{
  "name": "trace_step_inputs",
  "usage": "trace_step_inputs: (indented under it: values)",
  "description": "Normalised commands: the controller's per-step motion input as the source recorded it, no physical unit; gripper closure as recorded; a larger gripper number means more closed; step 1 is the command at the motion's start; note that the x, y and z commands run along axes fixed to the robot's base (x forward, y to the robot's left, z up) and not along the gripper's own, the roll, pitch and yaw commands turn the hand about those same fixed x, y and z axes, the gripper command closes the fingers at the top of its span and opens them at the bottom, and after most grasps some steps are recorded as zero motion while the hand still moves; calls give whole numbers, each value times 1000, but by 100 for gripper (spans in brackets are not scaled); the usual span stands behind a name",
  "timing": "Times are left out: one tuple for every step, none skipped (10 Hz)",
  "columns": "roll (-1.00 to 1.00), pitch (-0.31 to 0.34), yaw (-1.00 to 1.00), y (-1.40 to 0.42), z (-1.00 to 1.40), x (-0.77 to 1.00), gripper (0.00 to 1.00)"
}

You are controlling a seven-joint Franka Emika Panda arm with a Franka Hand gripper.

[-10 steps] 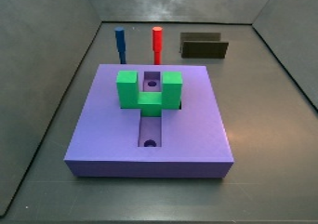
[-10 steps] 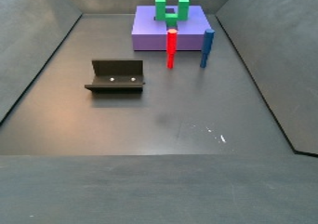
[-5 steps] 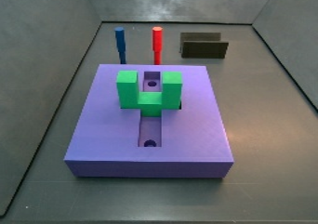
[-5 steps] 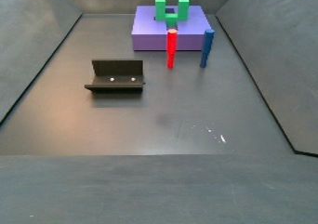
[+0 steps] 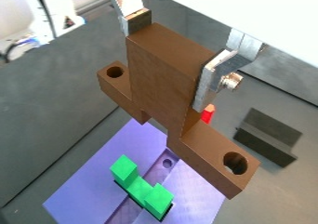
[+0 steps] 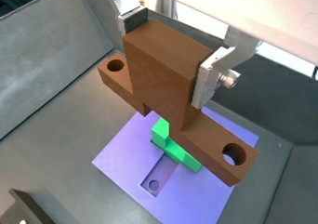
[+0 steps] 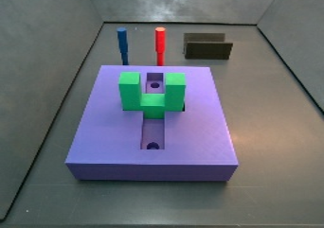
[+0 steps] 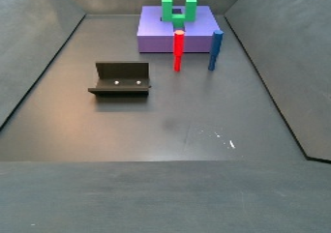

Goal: Pick up the brown object. Move up. Move to above the board. Insert the brown object.
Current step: Insert the brown object.

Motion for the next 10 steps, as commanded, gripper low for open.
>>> trace_step_inputs:
  values:
    - [243,-237,-766,0,-369,-26,100]
    - [-26,-43,-1000,0,-309,0,100]
    - [-127,-23,-934,0,-240,0,100]
    - [-34,-13,-1000,0,-257,0,100]
    - [-13,0,-1000,0,-280,0,100]
    - [0,0,-1000,0,-314,0,100]
    - [0,0,-1000,0,-334,0,100]
    - [0,0,-1000,0,-349,0,100]
    - [0,-1,-1000,0,-346,0,100]
    - [-11,0,-1000,0,-326,0,100]
